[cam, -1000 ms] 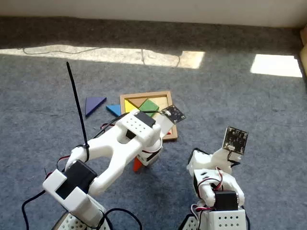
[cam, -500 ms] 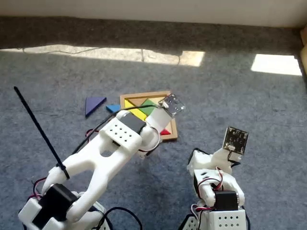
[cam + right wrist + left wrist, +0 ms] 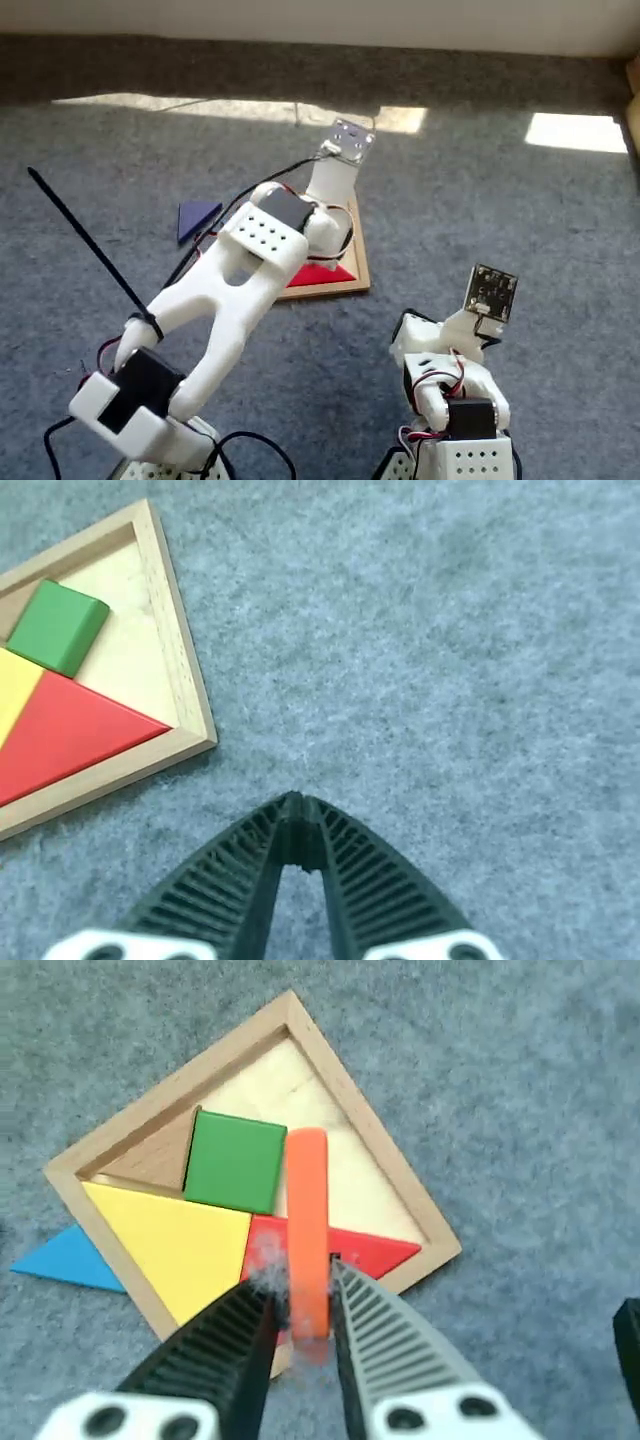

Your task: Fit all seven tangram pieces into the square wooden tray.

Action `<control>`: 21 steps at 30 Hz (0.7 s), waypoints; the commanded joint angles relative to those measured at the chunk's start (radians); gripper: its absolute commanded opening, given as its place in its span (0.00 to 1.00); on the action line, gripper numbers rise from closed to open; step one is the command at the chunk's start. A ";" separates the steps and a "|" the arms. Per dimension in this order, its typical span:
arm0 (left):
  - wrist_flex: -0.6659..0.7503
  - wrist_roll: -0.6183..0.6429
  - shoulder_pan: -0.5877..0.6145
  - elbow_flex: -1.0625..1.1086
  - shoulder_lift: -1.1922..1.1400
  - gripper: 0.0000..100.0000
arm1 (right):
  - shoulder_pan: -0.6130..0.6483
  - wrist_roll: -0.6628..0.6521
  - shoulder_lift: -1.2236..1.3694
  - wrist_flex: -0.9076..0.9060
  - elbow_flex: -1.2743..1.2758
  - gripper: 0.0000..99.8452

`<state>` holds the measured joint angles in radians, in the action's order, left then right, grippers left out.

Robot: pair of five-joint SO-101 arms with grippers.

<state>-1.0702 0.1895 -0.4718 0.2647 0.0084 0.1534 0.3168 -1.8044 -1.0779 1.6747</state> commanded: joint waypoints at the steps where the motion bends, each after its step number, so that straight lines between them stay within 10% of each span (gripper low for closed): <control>1: 0.012 0.150 0.013 -0.150 -0.056 0.02 | -0.010 -0.005 -0.002 -0.002 0.124 0.01; 21: 0.009 0.400 0.019 -0.487 -0.464 0.02 | -0.010 -0.006 -0.002 -0.002 0.124 0.01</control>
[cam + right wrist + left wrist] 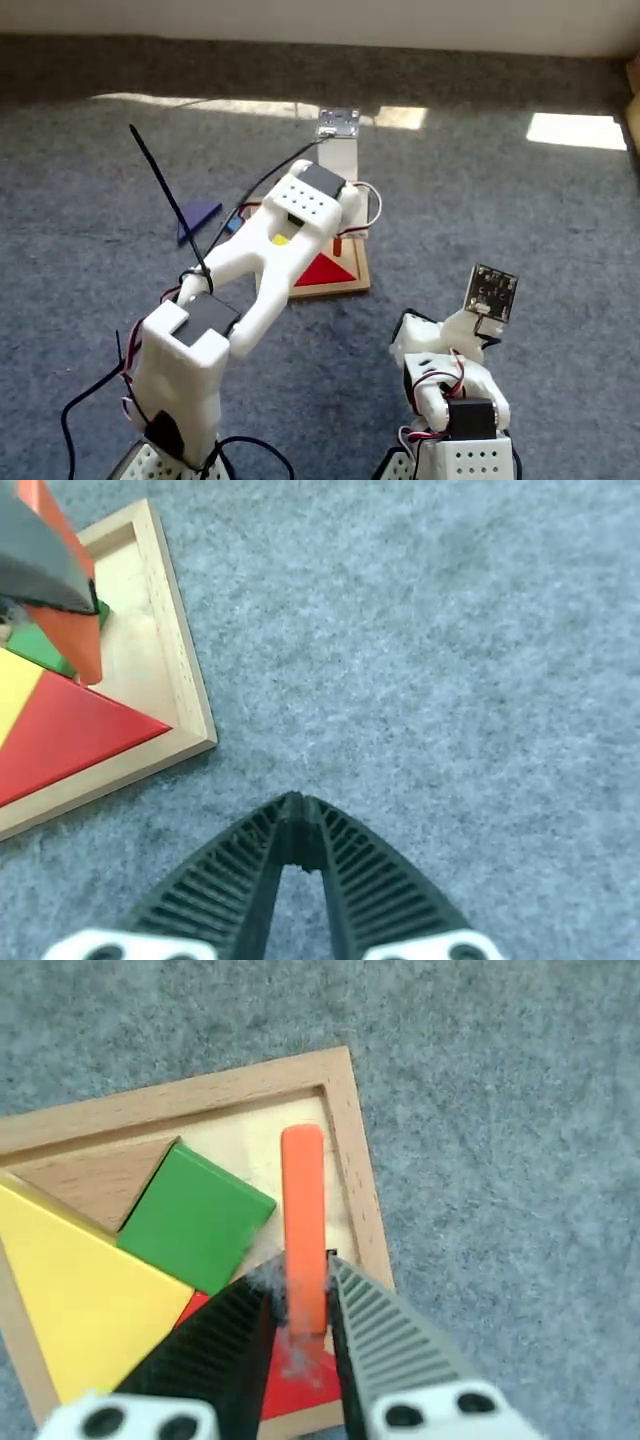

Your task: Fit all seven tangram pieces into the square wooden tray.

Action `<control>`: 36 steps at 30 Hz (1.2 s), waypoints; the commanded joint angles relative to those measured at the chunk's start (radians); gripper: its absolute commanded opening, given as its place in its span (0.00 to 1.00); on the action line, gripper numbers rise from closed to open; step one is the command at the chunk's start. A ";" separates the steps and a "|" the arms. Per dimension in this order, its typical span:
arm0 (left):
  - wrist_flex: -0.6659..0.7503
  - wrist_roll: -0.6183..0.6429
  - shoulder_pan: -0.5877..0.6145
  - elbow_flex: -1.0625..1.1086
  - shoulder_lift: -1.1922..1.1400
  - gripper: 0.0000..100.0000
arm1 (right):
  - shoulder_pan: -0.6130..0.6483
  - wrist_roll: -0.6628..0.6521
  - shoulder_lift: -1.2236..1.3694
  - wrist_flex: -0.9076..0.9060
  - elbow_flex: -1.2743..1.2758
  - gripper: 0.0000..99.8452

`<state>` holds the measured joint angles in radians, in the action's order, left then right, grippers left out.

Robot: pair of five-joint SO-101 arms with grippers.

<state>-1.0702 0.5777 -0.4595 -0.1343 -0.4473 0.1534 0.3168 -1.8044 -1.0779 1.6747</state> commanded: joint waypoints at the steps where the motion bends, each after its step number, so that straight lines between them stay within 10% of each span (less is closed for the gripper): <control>1: 0.009 0.012 0.007 -0.096 -0.015 0.02 | -0.010 -0.006 -0.002 -0.002 0.124 0.01; 36: 0.124 0.012 -0.031 -0.013 -0.022 0.03 | -0.010 -0.006 -0.002 -0.002 0.124 0.01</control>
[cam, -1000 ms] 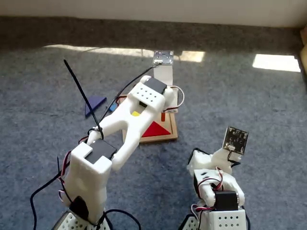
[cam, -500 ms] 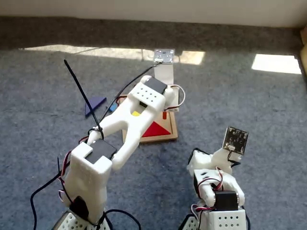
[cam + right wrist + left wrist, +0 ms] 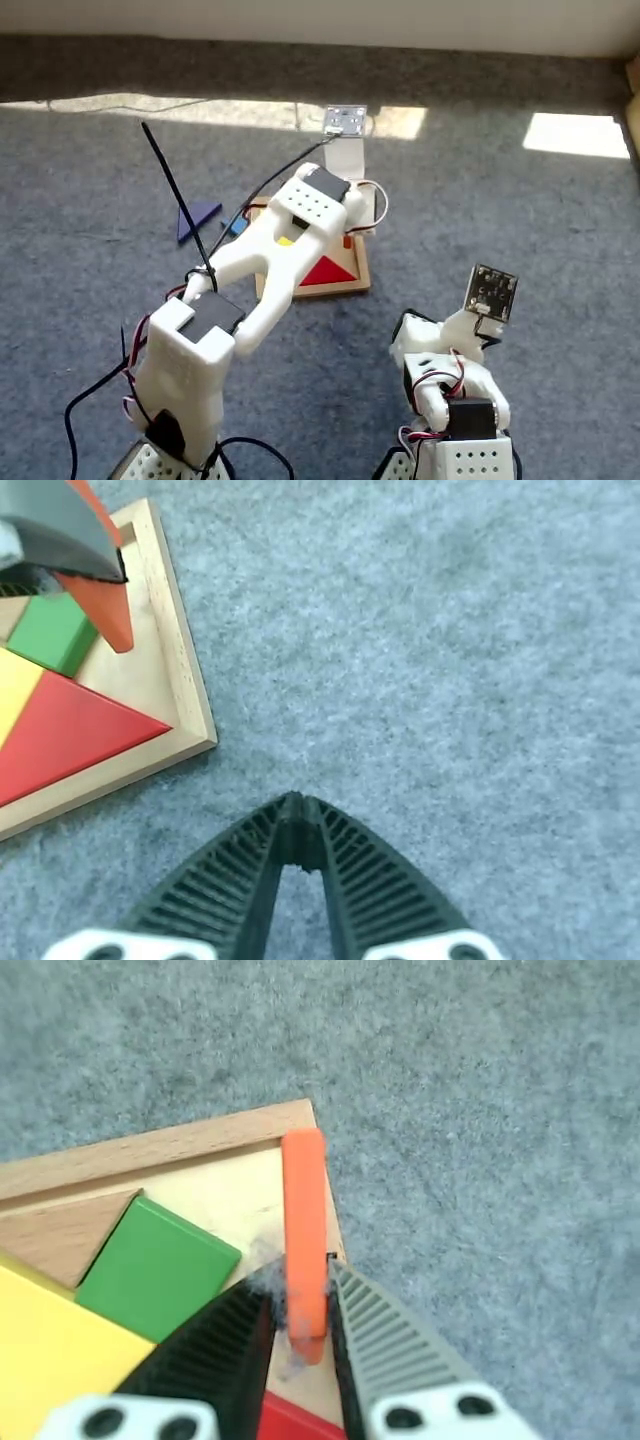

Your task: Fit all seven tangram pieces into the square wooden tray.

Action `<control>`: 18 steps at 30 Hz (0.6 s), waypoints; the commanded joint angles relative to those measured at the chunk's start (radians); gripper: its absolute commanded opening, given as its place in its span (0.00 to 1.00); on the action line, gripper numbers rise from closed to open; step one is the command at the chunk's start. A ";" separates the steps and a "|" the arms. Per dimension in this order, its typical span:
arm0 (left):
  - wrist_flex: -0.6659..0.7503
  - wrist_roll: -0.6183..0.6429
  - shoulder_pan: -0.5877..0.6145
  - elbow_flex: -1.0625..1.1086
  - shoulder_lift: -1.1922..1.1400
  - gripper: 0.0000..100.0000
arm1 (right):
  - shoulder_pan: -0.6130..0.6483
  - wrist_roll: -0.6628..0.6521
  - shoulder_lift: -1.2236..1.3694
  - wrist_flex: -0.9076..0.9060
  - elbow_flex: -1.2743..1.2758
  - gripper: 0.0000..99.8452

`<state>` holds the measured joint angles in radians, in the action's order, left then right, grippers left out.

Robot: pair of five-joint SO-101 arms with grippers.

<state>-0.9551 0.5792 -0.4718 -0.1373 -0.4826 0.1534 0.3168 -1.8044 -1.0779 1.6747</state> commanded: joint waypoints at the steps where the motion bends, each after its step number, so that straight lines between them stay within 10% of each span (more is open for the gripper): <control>1: 0.009 0.011 -0.019 -0.010 0.013 0.05 | -0.010 -0.006 -0.002 -0.002 0.124 0.01; 18: -0.089 0.061 0.088 -0.004 0.022 0.22 | -0.010 -0.006 -0.002 -0.002 0.124 0.01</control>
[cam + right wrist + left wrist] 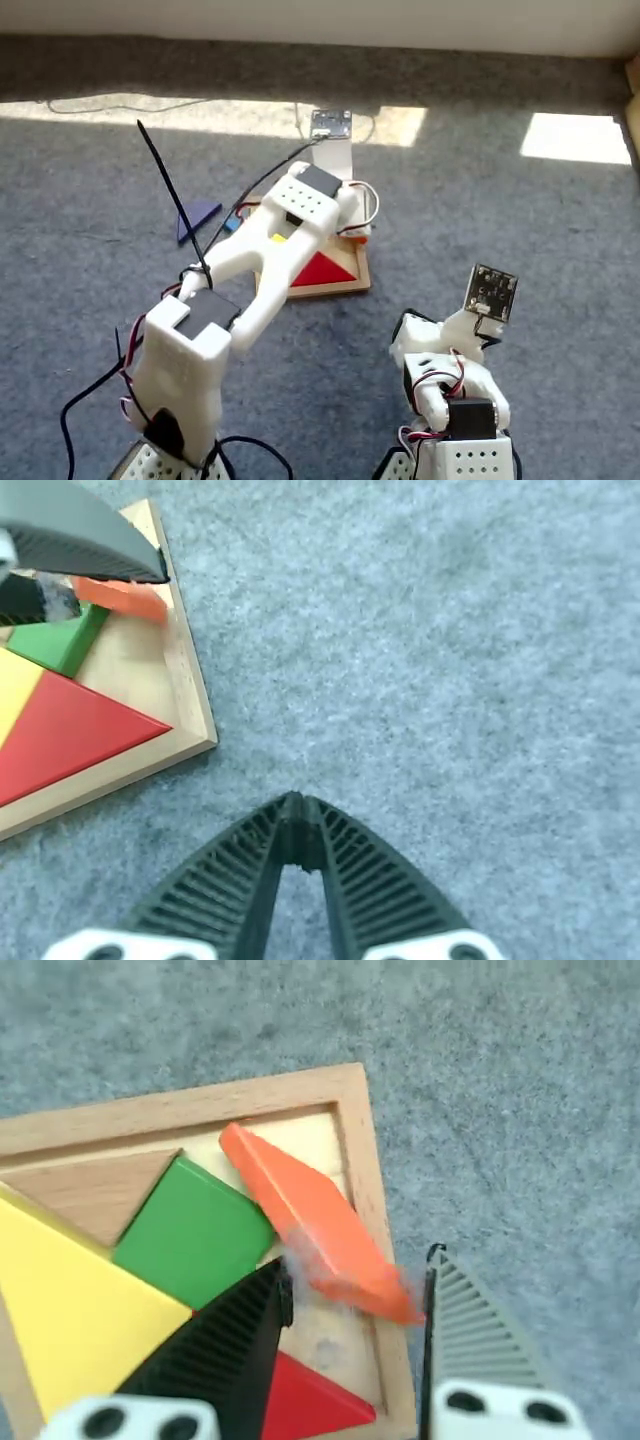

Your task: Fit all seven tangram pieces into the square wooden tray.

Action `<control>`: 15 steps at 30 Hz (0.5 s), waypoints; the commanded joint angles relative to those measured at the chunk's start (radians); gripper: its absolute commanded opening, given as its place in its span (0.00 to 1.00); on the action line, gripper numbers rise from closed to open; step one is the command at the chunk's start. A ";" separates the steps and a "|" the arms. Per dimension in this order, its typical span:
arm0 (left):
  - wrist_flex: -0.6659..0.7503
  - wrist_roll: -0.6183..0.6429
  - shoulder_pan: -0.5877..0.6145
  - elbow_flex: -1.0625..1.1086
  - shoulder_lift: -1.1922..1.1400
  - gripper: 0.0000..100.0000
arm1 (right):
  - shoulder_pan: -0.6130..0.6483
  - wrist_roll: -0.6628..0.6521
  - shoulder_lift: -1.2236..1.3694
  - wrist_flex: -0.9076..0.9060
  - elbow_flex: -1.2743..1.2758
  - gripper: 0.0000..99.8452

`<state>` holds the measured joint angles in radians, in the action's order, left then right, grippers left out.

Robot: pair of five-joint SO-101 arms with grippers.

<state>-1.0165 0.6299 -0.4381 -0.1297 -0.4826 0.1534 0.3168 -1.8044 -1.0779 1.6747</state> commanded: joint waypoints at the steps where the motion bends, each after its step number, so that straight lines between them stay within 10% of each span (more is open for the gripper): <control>1: -0.040 0.009 0.061 -0.013 0.022 0.22 | -0.010 -0.006 -0.002 -0.002 0.124 0.01; 15: -0.118 -0.071 0.007 -0.007 0.163 0.22 | -0.010 -0.006 -0.002 -0.002 0.124 0.01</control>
<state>-1.1301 0.6222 -0.4012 -0.1297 -0.4304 0.1534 0.3168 -1.8044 -1.0779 1.6747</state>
